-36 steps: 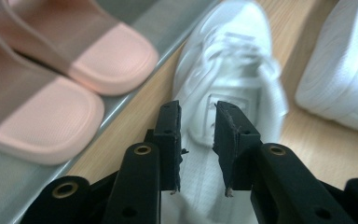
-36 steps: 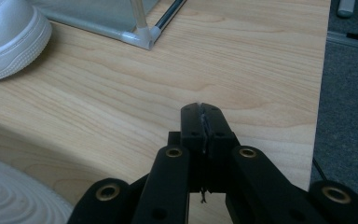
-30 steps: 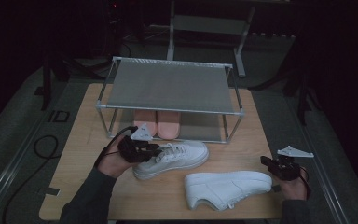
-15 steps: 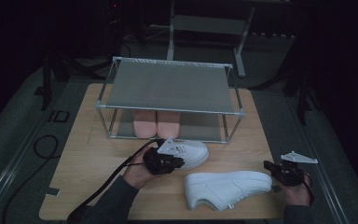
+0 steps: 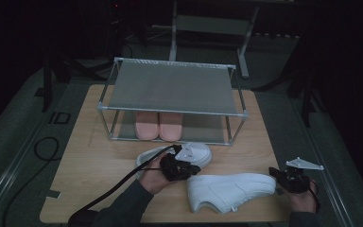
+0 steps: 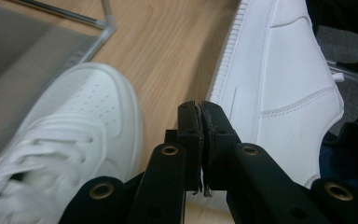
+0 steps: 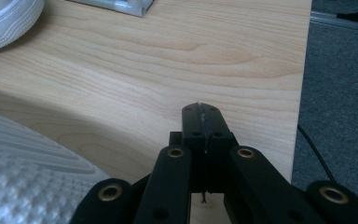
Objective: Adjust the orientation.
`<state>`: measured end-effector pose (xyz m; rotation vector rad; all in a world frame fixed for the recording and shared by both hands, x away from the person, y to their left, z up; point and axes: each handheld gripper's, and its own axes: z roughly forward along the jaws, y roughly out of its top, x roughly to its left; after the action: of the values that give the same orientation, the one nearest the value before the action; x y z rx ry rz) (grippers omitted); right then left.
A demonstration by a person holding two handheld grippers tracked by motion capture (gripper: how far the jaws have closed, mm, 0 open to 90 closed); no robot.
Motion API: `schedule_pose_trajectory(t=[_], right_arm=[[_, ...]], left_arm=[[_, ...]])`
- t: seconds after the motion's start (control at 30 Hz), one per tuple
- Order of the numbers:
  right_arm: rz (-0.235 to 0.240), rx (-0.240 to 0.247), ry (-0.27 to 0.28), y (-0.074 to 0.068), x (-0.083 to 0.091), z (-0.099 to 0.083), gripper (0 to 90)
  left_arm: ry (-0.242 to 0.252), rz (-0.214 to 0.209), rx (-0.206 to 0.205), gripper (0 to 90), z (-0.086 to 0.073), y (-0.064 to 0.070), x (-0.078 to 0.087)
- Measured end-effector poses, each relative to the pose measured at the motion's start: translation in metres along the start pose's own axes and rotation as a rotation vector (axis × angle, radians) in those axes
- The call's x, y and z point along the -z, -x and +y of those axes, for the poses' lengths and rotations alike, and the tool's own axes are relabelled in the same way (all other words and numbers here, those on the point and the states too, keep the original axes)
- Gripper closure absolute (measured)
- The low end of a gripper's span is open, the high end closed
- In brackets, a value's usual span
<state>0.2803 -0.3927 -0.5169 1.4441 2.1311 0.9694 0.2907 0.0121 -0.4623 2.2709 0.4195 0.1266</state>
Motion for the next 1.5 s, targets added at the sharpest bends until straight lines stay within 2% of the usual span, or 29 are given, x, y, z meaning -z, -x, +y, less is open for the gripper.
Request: schedule_pose_trajectory(t=[0.2, 0.53, 0.77, 0.87, 0.93, 0.97, 1.03, 1.13, 1.33, 1.5], right_arm=[[0.001, 0.001, 0.005, -0.002, 0.002, -0.001, 89.7], [-0.003, 0.02, 0.009, -0.004, 0.014, -0.004, 90.0], [-0.009, 0.017, 0.043, -0.004, 0.025, -0.004, 89.9], [-0.013, 0.016, 0.058, -0.005, 0.031, -0.005, 89.9], [-0.014, 0.013, 0.064, -0.005, 0.036, -0.007, 89.9], [-0.013, 0.014, 0.069, -0.005, 0.038, -0.008, 89.9], [-0.013, 0.012, 0.078, -0.006, 0.043, -0.009, 89.9], [-0.016, 0.017, 0.088, -0.008, 0.05, -0.009, 89.9], [0.006, 0.045, 0.127, -0.018, 0.058, -0.001, 89.9], [0.038, 0.066, 0.158, -0.027, 0.057, 0.009, 89.9]], left_arm=[[-0.008, -0.005, -0.037, 89.5, 0.006, 0.008, -0.009], [-0.038, -0.016, -0.065, 90.0, 0.011, 0.014, -0.023], [-0.053, -0.012, -0.093, 90.0, 0.015, 0.019, -0.026], [-0.026, -0.047, -0.095, 90.0, 0.016, 0.023, -0.025], [-0.04, -0.046, -0.118, 90.0, 0.017, 0.026, -0.027], [-0.052, -0.036, -0.118, 90.0, 0.016, 0.027, -0.03], [-0.051, -0.042, -0.108, 90.0, 0.016, 0.023, -0.029], [-0.057, -0.018, -0.118, 90.0, 0.017, 0.021, -0.029], [-0.045, -0.011, -0.062, 90.0, 0.019, 0.009, -0.031], [-0.053, 0.035, -0.046, 90.0, 0.023, 0.002, -0.033]])
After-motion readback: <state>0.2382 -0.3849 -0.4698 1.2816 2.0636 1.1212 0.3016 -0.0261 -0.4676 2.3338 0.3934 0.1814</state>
